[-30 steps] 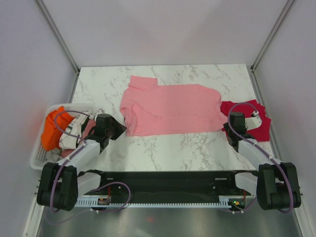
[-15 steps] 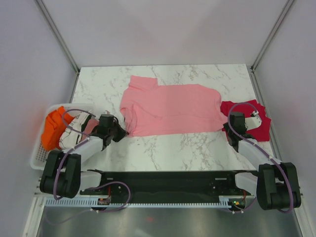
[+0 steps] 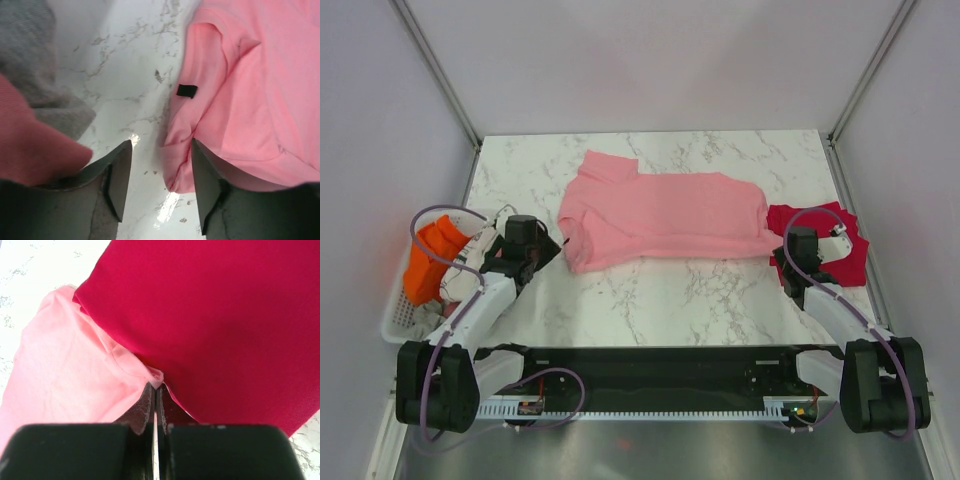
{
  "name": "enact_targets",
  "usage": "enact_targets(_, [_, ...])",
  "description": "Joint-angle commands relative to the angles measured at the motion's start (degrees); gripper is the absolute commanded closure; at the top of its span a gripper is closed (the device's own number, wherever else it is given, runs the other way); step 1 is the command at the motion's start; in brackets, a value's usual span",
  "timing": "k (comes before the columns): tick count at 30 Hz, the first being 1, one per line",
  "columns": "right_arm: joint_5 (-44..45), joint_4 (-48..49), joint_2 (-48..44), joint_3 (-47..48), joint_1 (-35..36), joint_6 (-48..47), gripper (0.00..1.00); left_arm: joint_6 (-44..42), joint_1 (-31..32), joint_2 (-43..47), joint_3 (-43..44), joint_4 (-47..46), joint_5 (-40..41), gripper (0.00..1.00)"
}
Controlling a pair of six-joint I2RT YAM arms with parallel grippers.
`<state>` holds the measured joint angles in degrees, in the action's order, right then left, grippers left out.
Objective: Fold and stack the t-shirts
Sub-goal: Fold the tshirt
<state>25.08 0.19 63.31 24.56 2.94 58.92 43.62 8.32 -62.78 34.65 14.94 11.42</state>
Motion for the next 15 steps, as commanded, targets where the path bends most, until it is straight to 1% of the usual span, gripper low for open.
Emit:
enact_targets(1, [-1.1, 0.5, -0.2, -0.5, -0.4, 0.7, 1.00, -1.3, -0.7, 0.6, 1.3, 4.5, 4.7, 0.40])
enact_targets(5, [-2.0, 1.2, -0.5, -2.0, -0.3, 0.9, 1.00, -1.8, -0.6, 0.6, 1.4, 3.9, 0.5, 0.36])
enact_targets(6, [-2.1, 1.2, -0.6, -2.2, -0.4, 0.9, 1.00, -2.3, -0.6, 0.8, 1.1, 3.3, -3.3, 0.36])
enact_targets(7, [-2.0, 1.2, -0.6, -2.2, -0.4, 0.7, 1.00, -2.0, -0.3, 0.9, 1.0, 3.0, -5.4, 0.36])
enact_targets(9, [-1.7, 1.2, -0.6, -2.2, -0.4, 0.6, 1.00, 0.1, 2.4, 1.6, 0.2, 1.9, -9.5, 0.36])
enact_targets(10, [-1.6, 1.2, -0.5, -2.2, -0.4, 0.5, 1.00, 0.9, 3.9, 2.1, -0.2, 1.7, -9.9, 0.36])
enact_targets(11, [-1.6, 1.2, -0.2, -2.1, -0.4, 0.5, 1.00, 1.9, 7.0, 2.7, -0.5, 1.4, -9.8, 0.36])
enact_targets(15, [-2.4, 1.2, 0.3, -1.6, -0.4, 0.5, 1.00, 5.9, 13.5, 4.9, -2.2, 1.0, -7.0, 0.33])
